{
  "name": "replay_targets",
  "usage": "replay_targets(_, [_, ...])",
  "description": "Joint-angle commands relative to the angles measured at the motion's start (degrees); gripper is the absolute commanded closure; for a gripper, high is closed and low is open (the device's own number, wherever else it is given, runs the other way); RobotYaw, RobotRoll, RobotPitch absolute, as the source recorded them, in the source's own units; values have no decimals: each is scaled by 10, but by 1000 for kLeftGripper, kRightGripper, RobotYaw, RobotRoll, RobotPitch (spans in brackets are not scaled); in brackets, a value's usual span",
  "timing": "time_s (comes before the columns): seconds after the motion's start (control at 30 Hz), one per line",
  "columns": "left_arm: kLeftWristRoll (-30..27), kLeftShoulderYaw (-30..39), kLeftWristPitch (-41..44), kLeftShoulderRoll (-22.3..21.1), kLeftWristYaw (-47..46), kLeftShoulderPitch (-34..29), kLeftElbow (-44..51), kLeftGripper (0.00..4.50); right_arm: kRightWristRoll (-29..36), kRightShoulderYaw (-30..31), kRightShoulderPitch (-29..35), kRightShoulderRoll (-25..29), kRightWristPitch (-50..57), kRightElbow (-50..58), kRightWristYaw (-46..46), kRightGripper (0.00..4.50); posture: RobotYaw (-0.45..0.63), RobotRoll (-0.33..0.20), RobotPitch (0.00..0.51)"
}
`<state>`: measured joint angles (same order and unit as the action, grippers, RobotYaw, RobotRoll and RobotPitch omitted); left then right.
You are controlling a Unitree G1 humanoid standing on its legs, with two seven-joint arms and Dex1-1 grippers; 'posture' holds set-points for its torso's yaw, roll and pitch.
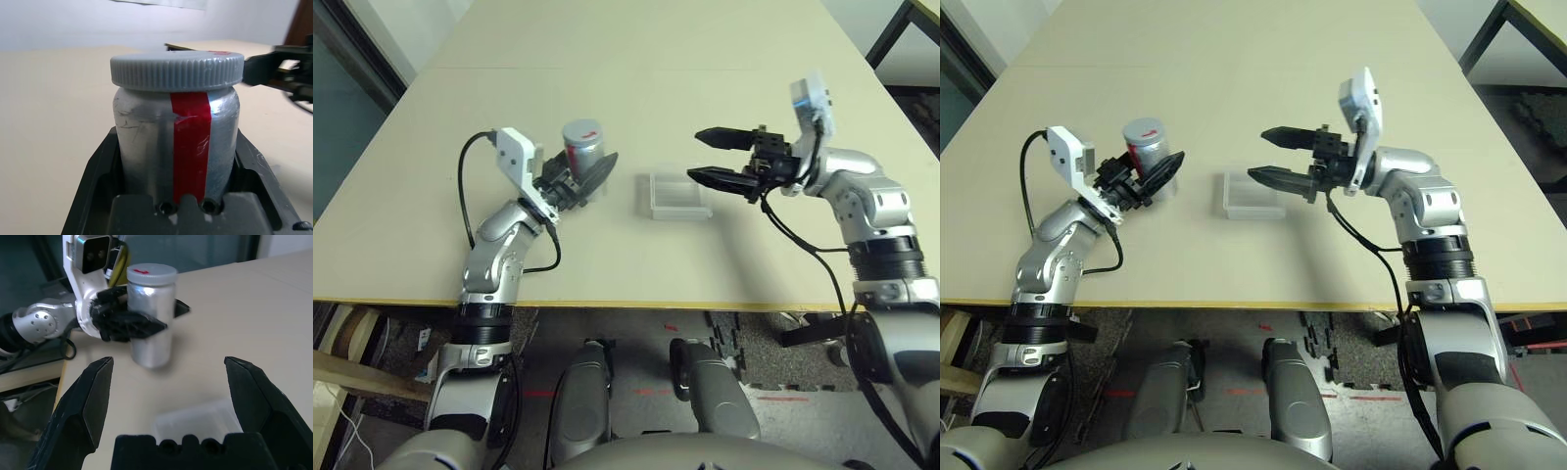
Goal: Pour the medicine from the bottle into the box.
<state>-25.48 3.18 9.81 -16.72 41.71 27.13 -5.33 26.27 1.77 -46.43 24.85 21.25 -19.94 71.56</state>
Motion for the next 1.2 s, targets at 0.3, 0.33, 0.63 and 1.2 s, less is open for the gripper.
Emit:
replay_targets(0.3, [14, -25, -18, 16, 36, 36, -47, 1793, -30, 6, -89, -65, -40, -117, 0, 0, -52, 0, 152])
replay_targets(0.33, [15, -26, -19, 17, 37, 36, -48, 1793, -32, 6, -94, -69, -43, -124, 1, 0, -52, 0, 151])
replay_targets(0.63, [26, -32, -32, 25, 43, 40, -65, 1793, -43, 6, -122, -101, -66, -160, 10, 0, -47, 0, 149])
replay_targets(1.2, [35, -37, -41, 31, 47, 47, -75, 1793, -56, 7, -136, -132, -82, -181, 18, 0, -41, 0, 143])
